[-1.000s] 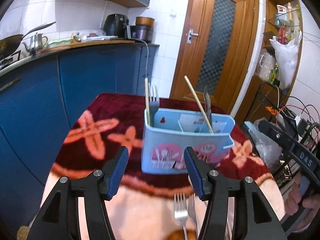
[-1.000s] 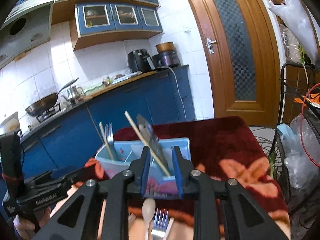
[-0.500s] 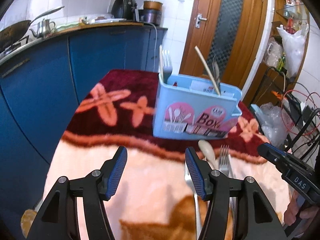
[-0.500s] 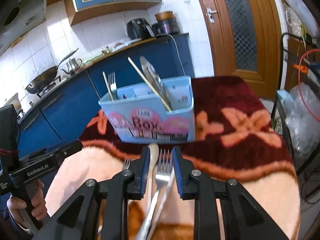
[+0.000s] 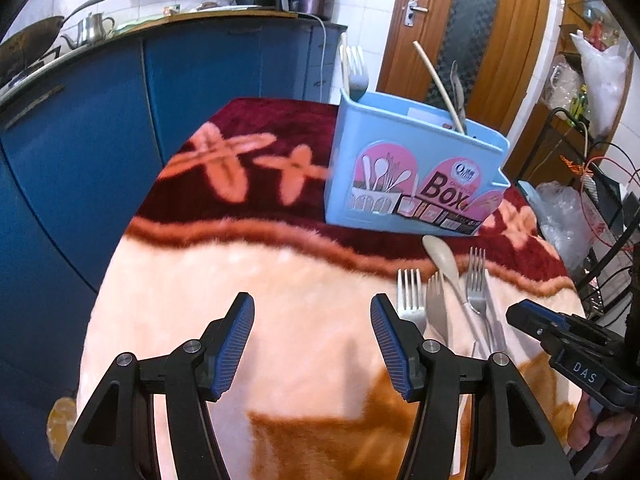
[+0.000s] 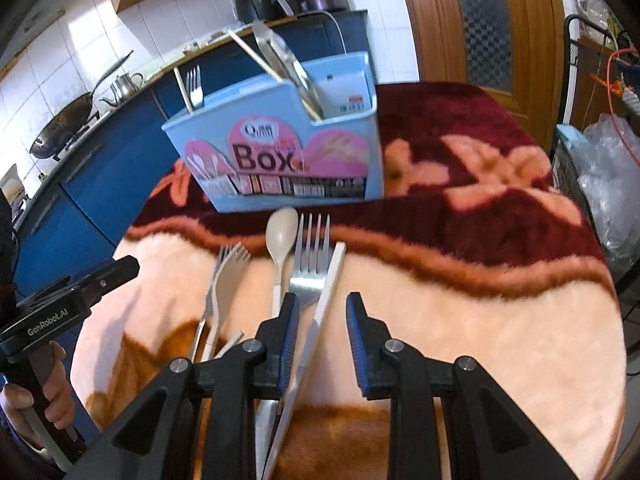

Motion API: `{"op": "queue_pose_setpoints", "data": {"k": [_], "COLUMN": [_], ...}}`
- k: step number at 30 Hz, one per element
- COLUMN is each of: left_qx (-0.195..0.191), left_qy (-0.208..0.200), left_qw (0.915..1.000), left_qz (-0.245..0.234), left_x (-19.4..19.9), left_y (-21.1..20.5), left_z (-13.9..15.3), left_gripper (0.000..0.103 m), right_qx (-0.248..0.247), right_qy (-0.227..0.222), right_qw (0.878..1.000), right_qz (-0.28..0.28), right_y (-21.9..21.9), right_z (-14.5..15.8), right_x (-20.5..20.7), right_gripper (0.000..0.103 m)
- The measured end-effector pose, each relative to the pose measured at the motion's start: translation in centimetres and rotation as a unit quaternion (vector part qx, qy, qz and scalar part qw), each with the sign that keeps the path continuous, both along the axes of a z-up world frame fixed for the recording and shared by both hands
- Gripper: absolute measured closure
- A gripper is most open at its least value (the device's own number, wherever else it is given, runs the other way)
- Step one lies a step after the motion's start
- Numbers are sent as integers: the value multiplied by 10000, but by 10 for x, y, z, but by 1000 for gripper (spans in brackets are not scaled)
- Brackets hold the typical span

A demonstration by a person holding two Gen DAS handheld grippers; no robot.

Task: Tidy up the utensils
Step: 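Withdraw both grippers from the caddy back toward the remaining utensils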

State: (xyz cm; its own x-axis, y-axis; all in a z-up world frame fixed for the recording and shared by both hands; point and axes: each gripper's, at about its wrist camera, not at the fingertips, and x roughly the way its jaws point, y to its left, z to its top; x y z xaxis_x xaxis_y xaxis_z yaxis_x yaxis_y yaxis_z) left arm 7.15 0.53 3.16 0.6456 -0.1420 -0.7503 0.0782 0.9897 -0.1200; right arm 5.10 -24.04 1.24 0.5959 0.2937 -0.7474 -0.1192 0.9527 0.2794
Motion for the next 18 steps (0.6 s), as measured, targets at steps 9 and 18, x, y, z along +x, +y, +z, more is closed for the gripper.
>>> {"op": "queue_pose_setpoints", "data": {"k": [9,18], "left_qx": [-28,-15], "left_qy": [142,189], "left_qw": [9999,9998], "left_qz": [33,-84], "left_x": [2,1], "left_y": [2,-6], "left_z": [-7,-10], "left_gripper": [41,41], "right_qx": [-153,-205], "right_qy": [177,162], "right_qw": [9997,9997], "right_qz": [85,31], "right_y": [10,7], "right_z": [-10,-13], "right_x": [4,7], "right_gripper": [76,91]}}
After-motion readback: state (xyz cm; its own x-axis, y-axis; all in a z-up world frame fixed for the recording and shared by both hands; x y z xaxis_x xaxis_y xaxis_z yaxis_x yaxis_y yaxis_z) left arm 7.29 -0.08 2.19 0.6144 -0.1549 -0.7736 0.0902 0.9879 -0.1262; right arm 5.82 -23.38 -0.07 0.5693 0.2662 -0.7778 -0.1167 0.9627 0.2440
